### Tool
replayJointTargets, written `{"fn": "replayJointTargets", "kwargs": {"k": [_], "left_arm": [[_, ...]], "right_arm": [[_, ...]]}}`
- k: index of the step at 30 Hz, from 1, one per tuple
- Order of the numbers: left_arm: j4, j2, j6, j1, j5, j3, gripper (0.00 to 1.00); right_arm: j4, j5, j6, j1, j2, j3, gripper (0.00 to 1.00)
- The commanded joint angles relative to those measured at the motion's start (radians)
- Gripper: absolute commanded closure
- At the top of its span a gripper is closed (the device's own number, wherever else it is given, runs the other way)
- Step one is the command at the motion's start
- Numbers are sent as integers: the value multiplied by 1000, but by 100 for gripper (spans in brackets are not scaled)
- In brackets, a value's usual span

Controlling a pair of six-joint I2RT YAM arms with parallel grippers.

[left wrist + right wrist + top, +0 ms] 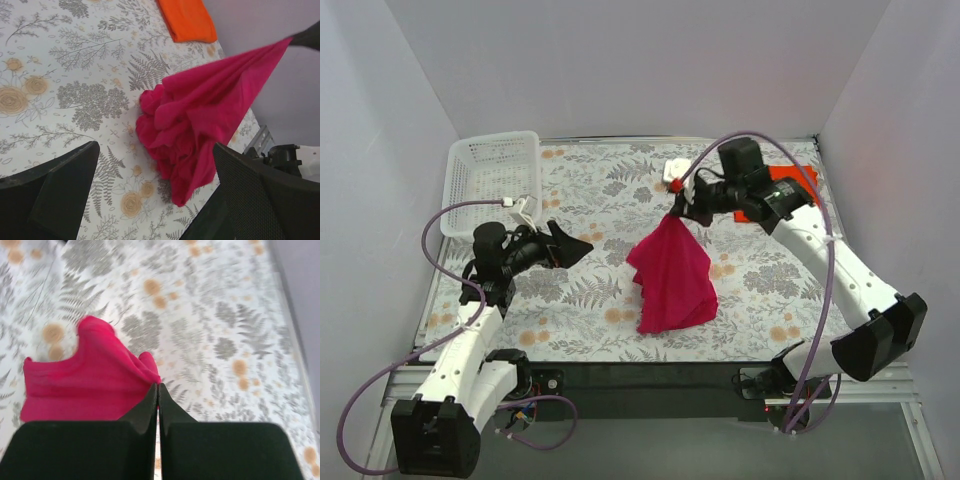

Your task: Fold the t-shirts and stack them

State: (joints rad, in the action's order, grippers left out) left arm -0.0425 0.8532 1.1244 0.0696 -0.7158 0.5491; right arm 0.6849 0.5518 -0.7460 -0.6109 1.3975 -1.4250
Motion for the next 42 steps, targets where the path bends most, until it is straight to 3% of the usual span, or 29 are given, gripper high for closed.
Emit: {"fn": "replayJointTargets", "kwargs": {"k": [1,4,8,19,21,22,23,24,25,27,33,37,42], "left_arm": [[87,15,57,15,-88,-17,11],[151,56,139,54,-109,-11,13],[204,154,189,137,-50,63,13],[191,572,-6,458,62,423,16],[156,605,-52,479,65,480,28],[139,609,-60,483,41,494,45],[139,615,-66,483,41,509,45],[116,618,-71,484,15,526,57],[103,619,-77,486,6,544,81],[49,610,-104,487,21,604,100],[-82,546,-178,487,139,851,100],[-94,583,-140,492,58,1073,100],[-56,618,-104,532,9,1311,100]], "right_arm": [[-76,54,204,69,-49,-120,99],[-76,74,229,105,-55,-186,99],[-61,147,191,134,-75,-157,99],[-64,221,168,169,-112,-75,99],[-67,208,171,175,-120,-69,99],[-71,197,174,178,-123,-66,99],[-76,182,181,183,-124,-63,99],[-85,157,194,184,-126,-60,99],[-102,127,212,191,-129,-55,99],[-151,16,275,217,-134,-54,99],[-228,-298,379,238,-111,-171,99],[-234,-453,405,238,-75,-351,99],[-232,-458,441,301,-78,-580,99]]}}
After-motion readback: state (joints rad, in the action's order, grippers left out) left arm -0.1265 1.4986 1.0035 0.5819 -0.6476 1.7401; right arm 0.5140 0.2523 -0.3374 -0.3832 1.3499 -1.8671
